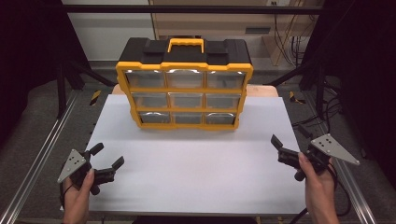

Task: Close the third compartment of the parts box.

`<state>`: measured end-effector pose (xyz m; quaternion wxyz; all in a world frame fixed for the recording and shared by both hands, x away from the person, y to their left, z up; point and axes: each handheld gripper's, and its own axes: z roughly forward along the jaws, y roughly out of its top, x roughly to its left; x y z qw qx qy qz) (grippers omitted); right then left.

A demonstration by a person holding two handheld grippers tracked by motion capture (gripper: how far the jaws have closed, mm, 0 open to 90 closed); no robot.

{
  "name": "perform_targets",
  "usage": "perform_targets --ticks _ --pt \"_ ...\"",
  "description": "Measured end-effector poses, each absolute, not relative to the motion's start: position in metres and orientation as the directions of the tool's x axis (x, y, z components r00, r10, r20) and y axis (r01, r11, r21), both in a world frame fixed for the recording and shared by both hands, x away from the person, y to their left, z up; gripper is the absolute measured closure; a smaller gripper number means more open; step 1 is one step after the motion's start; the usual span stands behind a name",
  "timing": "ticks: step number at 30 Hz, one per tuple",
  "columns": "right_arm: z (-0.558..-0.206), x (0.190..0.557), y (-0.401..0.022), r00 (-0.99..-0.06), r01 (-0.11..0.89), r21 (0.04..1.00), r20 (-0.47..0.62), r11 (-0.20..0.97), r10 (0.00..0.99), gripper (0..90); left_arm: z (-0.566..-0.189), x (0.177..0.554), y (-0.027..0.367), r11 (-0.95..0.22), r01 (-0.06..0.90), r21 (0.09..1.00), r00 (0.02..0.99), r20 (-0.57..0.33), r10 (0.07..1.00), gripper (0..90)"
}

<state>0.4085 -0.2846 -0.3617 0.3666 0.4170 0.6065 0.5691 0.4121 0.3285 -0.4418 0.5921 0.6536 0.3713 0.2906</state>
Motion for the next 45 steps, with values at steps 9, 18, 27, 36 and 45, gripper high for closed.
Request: perform_targets --ticks 9,18,27,36,45 --pt "-0.374 0.405 -0.285 -0.392 0.100 0.995 0.027 0.014 0.920 3.5 -0.441 0.413 0.327 -0.040 0.139 0.989 0.562 -0.046 0.826 0.9" --pt "-0.385 0.402 -0.283 -0.399 0.120 0.993 0.038 0.011 0.916 3.5 -0.441 0.412 0.326 -0.036 0.140 0.989 0.573 -0.052 0.818 0.9" --pt "-0.401 0.403 -0.283 -0.394 0.142 0.990 0.055 0.001 0.917 3.5 -0.441 0.412 0.323 -0.037 0.139 0.990 0.580 -0.051 0.813 1.0" --pt "-0.411 0.403 -0.281 -0.393 0.154 0.988 0.061 0.000 0.918 3.7 -0.441 0.412 0.323 -0.029 0.139 0.990 0.586 -0.058 0.808 1.0" --pt "-0.420 0.405 -0.273 -0.420 0.166 0.986 0.061 0.011 0.905 3.7 -0.441 0.412 0.321 -0.038 0.139 0.990 0.592 -0.053 0.804 1.0"
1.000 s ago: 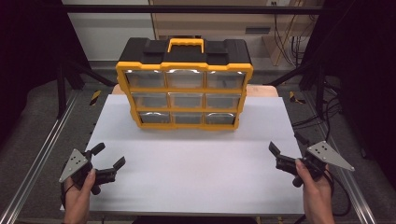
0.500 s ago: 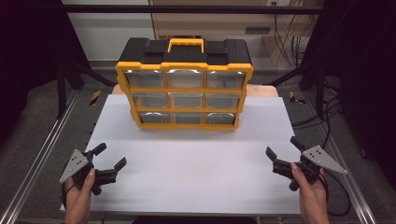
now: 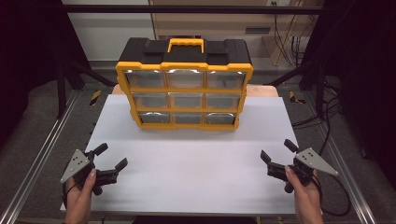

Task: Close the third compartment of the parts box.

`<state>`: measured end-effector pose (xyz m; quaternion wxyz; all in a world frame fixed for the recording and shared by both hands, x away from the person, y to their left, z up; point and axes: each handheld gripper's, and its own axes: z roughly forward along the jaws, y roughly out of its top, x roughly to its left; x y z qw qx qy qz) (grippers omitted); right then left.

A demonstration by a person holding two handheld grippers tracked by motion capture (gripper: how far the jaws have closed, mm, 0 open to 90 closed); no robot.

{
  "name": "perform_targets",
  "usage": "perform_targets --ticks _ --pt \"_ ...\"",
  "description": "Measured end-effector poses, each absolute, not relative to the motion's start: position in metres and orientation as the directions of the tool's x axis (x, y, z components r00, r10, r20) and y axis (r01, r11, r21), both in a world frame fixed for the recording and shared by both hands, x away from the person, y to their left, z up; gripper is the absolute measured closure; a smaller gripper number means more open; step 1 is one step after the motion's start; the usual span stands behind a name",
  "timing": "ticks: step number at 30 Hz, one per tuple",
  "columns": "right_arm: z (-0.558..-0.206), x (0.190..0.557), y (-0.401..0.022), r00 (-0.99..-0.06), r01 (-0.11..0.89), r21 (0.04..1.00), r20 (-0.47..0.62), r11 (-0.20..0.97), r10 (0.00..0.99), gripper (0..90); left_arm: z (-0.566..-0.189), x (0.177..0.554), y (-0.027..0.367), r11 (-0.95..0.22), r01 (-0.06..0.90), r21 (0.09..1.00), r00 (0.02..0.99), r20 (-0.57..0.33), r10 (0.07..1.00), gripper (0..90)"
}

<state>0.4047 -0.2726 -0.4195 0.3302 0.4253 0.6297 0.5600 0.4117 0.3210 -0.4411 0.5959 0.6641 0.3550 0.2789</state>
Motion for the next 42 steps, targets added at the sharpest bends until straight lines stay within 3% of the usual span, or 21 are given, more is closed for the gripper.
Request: perform_targets --ticks 18,42 --pt "-0.431 0.407 -0.253 -0.475 0.179 0.983 0.056 0.034 0.878 3.6 -0.442 0.415 0.315 -0.039 0.136 0.990 0.593 -0.050 0.804 1.1" --pt "-0.441 0.423 -0.227 -0.510 0.114 0.993 0.040 0.022 0.859 3.5 -0.442 0.420 0.305 -0.044 0.129 0.991 0.608 -0.044 0.793 0.9"
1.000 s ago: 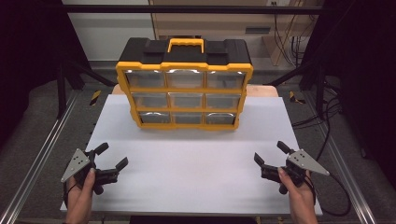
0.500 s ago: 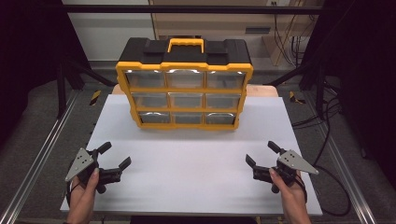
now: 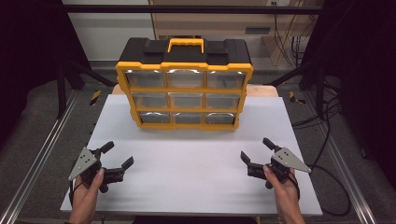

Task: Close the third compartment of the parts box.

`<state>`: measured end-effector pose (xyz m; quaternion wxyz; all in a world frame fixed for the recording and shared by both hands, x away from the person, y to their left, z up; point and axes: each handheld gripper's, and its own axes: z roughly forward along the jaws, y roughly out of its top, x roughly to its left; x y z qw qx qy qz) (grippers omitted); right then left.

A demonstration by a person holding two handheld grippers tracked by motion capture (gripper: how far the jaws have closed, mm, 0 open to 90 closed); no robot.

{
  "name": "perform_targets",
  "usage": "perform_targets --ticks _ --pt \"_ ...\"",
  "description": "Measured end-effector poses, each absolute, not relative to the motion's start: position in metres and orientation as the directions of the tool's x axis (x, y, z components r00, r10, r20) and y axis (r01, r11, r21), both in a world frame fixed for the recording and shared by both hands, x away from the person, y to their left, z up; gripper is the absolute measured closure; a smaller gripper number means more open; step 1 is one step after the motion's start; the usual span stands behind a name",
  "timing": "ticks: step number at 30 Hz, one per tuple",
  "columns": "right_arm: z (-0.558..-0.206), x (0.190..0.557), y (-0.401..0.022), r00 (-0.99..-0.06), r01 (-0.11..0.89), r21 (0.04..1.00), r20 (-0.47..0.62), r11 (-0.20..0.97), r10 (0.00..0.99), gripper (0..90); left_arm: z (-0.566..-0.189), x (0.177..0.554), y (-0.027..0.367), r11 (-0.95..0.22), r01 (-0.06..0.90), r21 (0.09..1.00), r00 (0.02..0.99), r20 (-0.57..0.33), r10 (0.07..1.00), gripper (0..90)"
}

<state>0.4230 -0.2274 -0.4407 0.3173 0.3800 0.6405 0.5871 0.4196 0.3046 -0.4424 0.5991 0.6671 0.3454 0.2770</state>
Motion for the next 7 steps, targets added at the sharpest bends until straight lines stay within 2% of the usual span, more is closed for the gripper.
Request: perform_targets --ticks 7 --pt "-0.445 0.438 -0.221 -0.508 0.122 0.992 0.033 0.033 0.861 3.6 -0.446 0.427 0.302 -0.044 0.156 0.987 0.593 -0.058 0.803 0.9"
